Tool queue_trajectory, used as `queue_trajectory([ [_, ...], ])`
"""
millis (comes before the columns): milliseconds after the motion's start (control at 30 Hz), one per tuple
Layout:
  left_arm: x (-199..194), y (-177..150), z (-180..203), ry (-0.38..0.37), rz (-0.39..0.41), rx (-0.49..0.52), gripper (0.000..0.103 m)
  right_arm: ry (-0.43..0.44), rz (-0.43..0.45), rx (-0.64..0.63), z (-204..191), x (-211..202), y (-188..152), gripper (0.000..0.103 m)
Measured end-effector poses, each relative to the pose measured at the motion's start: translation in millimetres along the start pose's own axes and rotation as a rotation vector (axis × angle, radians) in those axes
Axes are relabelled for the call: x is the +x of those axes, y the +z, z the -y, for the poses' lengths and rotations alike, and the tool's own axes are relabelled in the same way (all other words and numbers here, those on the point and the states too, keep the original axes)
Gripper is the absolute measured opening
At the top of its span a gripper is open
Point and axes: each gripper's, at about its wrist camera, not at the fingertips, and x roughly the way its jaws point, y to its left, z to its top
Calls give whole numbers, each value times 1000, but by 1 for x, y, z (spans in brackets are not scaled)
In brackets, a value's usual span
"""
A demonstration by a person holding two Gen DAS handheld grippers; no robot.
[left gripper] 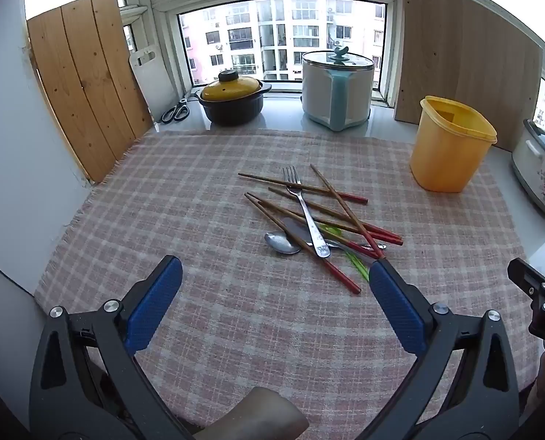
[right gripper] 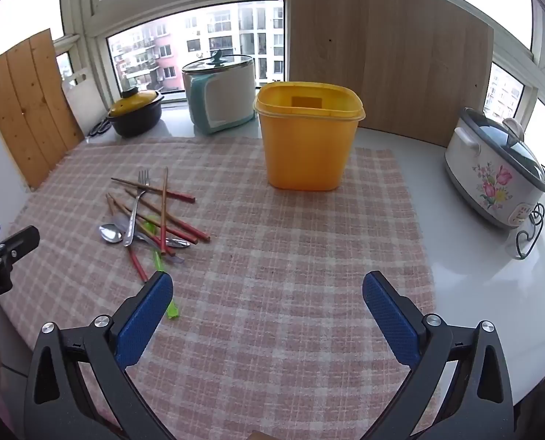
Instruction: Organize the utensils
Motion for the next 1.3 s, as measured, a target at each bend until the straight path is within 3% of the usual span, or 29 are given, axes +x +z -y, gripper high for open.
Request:
queue_trajectory([
  [1300, 5, 11, 11, -12, 18, 23, 103, -9, -16, 25, 4, 6, 1, 102],
])
